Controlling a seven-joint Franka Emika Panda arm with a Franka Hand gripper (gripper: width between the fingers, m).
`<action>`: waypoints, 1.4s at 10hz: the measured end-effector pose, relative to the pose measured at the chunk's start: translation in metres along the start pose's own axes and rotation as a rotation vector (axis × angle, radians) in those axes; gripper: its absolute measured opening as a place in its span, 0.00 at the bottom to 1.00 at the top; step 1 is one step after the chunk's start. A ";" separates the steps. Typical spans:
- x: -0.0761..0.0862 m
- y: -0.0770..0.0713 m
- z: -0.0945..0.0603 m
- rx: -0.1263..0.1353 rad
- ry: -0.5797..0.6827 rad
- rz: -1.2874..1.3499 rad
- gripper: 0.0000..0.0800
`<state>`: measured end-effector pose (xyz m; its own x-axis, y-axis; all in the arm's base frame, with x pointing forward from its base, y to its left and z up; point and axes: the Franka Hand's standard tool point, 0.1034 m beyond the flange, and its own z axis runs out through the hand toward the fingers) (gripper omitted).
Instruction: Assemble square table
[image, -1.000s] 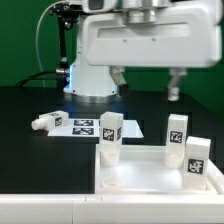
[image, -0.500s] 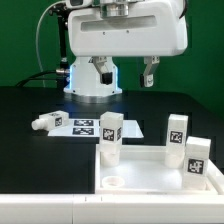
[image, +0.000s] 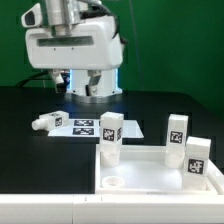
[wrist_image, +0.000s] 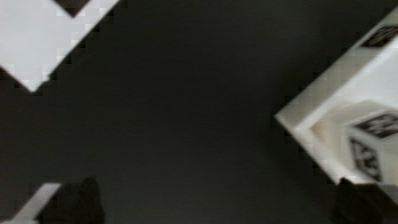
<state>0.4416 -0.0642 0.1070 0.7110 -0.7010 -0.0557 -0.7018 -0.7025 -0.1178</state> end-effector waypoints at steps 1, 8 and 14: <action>-0.002 -0.009 -0.001 0.003 0.002 -0.012 0.81; -0.012 0.079 0.029 -0.033 -0.053 0.013 0.81; -0.026 0.110 0.044 -0.044 -0.083 0.037 0.81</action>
Offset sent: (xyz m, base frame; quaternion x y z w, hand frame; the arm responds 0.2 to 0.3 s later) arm 0.0000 0.0000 0.0000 0.0000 0.0000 0.0000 1.0000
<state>0.3474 -0.1177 0.0520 0.6847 -0.7151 -0.1409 -0.7274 -0.6826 -0.0701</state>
